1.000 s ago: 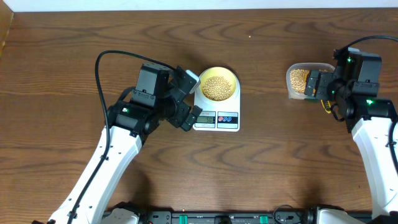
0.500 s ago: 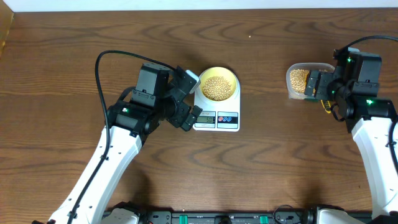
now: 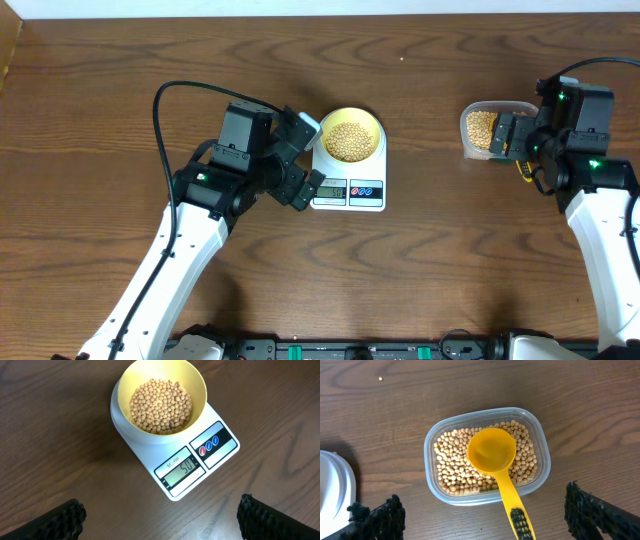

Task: Scoop item into bowl and weigh 50g on scale

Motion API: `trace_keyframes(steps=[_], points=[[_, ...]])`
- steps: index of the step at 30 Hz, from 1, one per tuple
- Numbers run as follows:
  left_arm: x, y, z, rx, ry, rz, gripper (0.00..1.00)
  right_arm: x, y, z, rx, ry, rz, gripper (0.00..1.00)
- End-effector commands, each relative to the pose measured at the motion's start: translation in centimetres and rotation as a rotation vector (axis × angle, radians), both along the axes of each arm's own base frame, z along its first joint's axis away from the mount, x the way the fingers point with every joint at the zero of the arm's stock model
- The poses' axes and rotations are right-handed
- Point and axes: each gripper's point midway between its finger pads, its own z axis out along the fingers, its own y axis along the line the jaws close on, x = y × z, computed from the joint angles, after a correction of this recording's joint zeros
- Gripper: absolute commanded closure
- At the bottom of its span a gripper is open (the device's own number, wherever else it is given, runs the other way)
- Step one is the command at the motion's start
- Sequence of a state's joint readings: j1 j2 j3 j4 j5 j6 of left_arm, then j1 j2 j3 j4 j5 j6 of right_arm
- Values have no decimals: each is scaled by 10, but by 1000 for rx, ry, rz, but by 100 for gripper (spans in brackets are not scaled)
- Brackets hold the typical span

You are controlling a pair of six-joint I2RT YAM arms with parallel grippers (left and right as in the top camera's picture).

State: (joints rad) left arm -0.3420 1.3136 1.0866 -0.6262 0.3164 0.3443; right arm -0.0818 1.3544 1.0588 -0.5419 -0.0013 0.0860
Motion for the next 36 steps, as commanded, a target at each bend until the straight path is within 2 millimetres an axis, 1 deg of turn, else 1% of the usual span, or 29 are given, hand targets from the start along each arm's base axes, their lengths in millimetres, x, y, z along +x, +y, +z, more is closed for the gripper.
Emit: trace_keyframes(steps=[1, 24, 25, 26, 36], points=[[-2, 0, 1, -9, 0, -5, 1, 0, 2, 7, -9, -17, 15, 1], [-2, 0, 1, -9, 0, -5, 1, 1, 2, 7, -9, -17, 15, 1], [-2, 0, 1, -9, 0, -5, 2, 0, 2, 7, -9, -17, 15, 1], [-2, 0, 1, -9, 0, -5, 1, 1, 2, 7, -9, -17, 15, 1], [-2, 0, 1, -9, 0, -5, 1, 0, 2, 7, -9, -17, 15, 1]])
